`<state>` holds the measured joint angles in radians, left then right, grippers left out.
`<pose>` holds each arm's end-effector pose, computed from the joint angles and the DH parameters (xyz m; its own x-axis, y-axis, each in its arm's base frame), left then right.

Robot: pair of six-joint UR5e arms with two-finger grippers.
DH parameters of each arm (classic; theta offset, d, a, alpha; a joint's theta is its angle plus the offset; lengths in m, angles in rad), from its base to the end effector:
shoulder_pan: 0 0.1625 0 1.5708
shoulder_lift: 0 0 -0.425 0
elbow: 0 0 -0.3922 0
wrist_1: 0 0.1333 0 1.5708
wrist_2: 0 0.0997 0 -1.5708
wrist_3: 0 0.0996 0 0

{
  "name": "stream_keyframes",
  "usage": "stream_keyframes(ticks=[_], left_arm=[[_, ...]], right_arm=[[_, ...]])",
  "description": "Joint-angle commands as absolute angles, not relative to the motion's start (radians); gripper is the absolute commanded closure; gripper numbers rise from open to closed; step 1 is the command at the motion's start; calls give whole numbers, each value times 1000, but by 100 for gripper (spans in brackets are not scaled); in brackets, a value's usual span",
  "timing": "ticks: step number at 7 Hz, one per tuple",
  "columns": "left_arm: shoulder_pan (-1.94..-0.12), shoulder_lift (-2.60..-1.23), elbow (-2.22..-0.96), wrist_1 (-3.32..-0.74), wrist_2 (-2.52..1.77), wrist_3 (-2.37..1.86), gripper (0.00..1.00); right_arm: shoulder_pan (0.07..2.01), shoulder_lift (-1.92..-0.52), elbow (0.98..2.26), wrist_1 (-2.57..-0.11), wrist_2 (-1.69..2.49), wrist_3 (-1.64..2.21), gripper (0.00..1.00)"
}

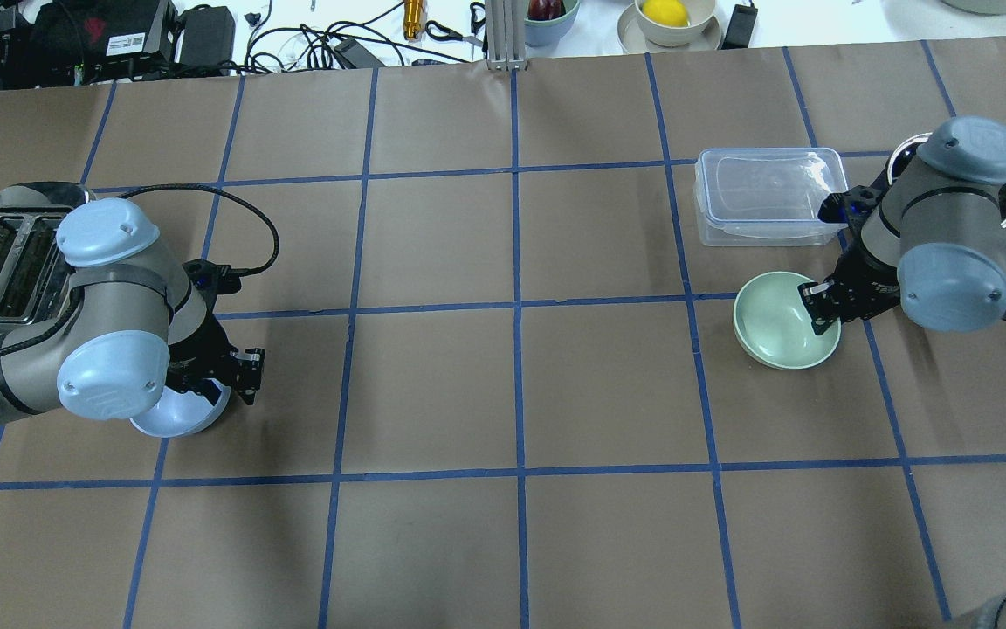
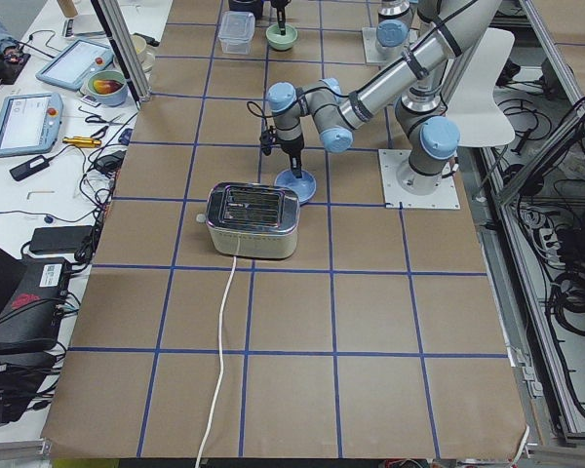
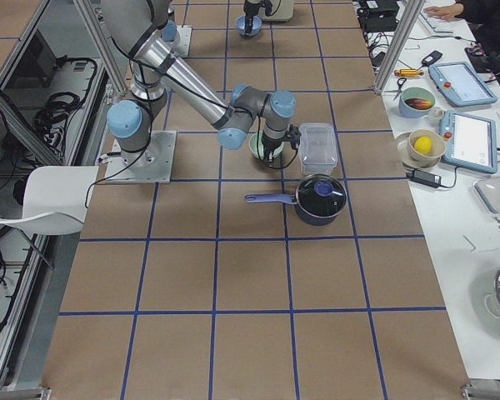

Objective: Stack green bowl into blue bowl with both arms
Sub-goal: 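Grasp the blue bowl rim with left gripper while right grasps green bowl, then carry the blue bowl to center with left gripper while right lifts green bowl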

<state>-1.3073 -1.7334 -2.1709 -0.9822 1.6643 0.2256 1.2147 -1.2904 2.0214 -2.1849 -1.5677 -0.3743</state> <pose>-0.0068 -0.4507 0.1960 -0.9984 -0.0248 -0.0509 -0.0341 0.9813 0.1894 -0.0480 -0.5124 0.1985 -0.9988 -0.0155 -0.0455 -0.0204 0.9940 0.1074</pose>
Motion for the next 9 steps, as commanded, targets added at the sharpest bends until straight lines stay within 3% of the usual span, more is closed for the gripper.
stream_keyframes(ticks=[1,3,5,9], left_arm=[[-1330,-1733,-2164,-951,1664,212,100],[-1508,-1721,-2084,-952,1666,104,100],[-1752,-1773,-1912,-983,1611,-70,100],[-1960,-2011,-1669,-965,1516,-415,100]], right_arm=[[1213,-1311,1975,-2108,-1566,-373,100],[1213,-1312,1877,-1960,-1519,-373,100],[1213,-1313,1774,-1802,-1506,-374,100],[1218,-1358,1579,-1557,-1479,-382,100]])
